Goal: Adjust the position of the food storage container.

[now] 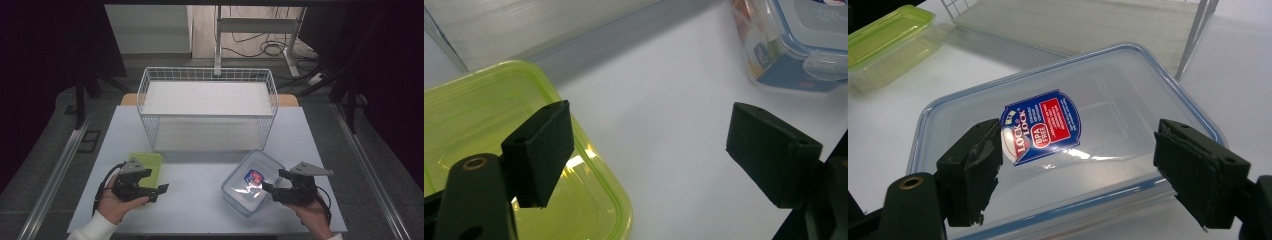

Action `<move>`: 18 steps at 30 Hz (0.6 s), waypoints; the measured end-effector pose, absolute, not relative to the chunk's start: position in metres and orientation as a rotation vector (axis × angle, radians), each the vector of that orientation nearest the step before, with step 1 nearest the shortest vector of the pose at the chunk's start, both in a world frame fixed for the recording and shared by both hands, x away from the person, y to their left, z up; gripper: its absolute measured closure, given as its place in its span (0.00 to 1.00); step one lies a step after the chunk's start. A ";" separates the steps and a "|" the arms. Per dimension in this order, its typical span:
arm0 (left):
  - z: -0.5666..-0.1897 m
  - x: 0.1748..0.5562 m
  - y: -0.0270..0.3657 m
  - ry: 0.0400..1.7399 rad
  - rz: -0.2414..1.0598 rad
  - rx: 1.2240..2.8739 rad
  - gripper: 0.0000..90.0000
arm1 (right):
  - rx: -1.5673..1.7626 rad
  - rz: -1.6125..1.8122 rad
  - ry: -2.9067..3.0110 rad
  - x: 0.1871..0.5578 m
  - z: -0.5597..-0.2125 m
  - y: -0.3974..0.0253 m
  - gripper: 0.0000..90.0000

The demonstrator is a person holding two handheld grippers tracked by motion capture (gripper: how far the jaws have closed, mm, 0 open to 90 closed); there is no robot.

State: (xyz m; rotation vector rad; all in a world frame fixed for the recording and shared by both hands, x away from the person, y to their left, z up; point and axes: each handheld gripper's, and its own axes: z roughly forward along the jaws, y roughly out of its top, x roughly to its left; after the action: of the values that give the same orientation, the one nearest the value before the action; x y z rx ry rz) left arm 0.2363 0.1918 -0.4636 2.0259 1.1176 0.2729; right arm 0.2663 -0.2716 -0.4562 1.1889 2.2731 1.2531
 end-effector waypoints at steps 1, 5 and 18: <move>-0.464 0.237 0.192 1.121 0.275 2.022 0.21 | 1.192 1.256 2.276 0.267 -0.456 -0.271 0.22; -0.464 0.236 0.193 1.135 0.278 2.013 0.21 | 1.195 1.272 2.276 0.268 -0.456 -0.272 0.24; -0.465 0.234 0.191 1.100 0.242 2.022 0.20 | 1.189 1.245 2.294 0.265 -0.445 -0.270 0.25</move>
State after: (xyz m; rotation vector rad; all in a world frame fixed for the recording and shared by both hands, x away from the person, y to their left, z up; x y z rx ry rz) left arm 0.2344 0.1906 -0.4647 2.0222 1.1004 0.2416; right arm 0.2650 -0.2702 -0.4449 1.1894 2.2945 1.2447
